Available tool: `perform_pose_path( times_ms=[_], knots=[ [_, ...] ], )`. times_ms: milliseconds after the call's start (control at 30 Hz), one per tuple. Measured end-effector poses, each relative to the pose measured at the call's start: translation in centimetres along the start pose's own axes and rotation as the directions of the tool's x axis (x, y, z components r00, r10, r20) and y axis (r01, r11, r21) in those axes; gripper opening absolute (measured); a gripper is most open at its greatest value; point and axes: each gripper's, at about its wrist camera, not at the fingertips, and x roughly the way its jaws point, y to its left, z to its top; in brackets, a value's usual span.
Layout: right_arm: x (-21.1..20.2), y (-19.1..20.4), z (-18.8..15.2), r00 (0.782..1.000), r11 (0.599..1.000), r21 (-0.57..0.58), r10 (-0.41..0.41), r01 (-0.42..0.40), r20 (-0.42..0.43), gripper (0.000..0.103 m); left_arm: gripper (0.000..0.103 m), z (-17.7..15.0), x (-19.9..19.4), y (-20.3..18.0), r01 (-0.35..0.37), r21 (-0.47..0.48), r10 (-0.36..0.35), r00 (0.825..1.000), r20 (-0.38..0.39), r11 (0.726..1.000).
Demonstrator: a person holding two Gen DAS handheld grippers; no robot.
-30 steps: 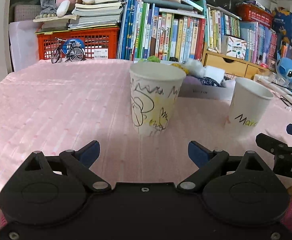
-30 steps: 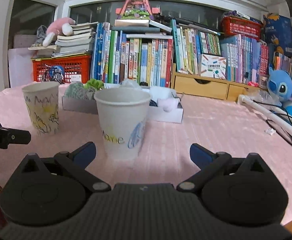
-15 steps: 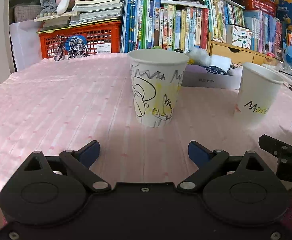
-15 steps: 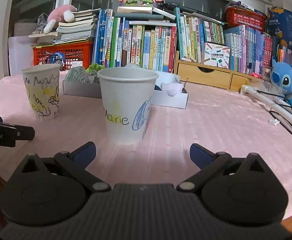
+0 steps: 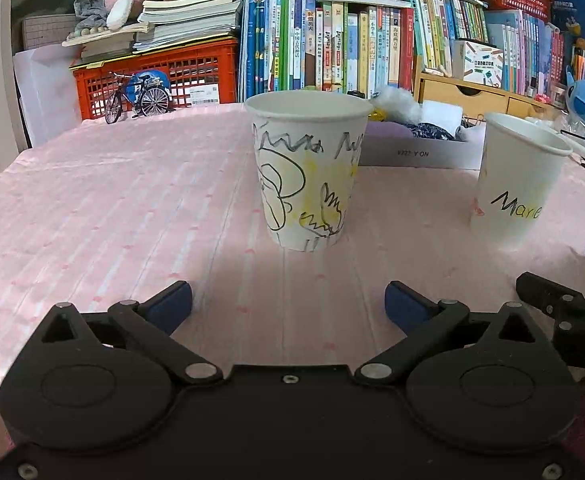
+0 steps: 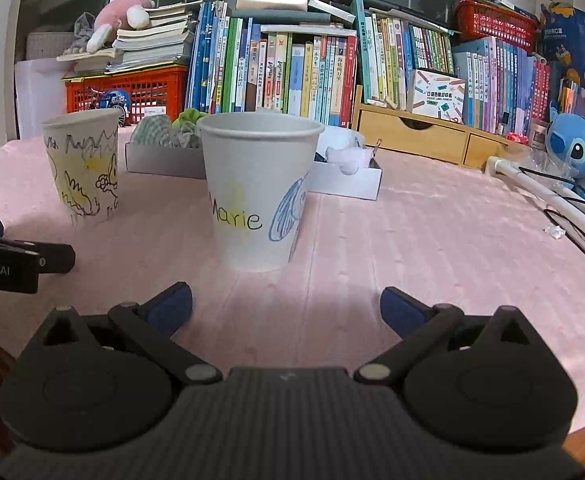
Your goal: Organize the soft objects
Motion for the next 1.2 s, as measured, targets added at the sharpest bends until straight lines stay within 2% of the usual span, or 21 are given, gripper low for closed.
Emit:
perform_pose_path(
  times_ms=[333, 633, 867, 1067, 1200],
  knots=[
    [-0.5, -0.2, 1.4, 0.999, 1.000, 0.005, 0.007, -0.007, 0.043, 0.103, 0.102, 1.4, -0.7, 0.1, 0.030, -0.022, -0.030, 0.999, 0.026, 0.999],
    [0.1, -0.7, 1.8, 1.000, 0.999, 0.036, -0.004, 0.003, 0.029, 0.103, 0.102, 2.2, -0.4, 0.0, 0.039, -0.031, -0.038, 0.999, 0.032, 0.999],
    [0.1, -0.9, 1.8, 0.999, 0.999, 0.047, -0.008, 0.007, 0.032, 0.103, 0.103, 2.3, -0.4, -0.3, -0.014, -0.009, 0.015, 0.999, 0.044, 1.000],
    [0.1, -0.8, 1.8, 0.999, 0.999, 0.046, -0.007, 0.005, 0.032, 0.103, 0.103, 2.4, -0.2, 0.0, 0.028, -0.034, -0.027, 0.999, 0.022, 0.999],
    [0.1, -0.8, 1.8, 0.999, 0.999, 0.047, -0.008, 0.006, 0.032, 0.103, 0.103, 2.3, 0.1, -0.2, 0.019, -0.020, -0.019, 1.000, 0.011, 1.000]
  ],
)
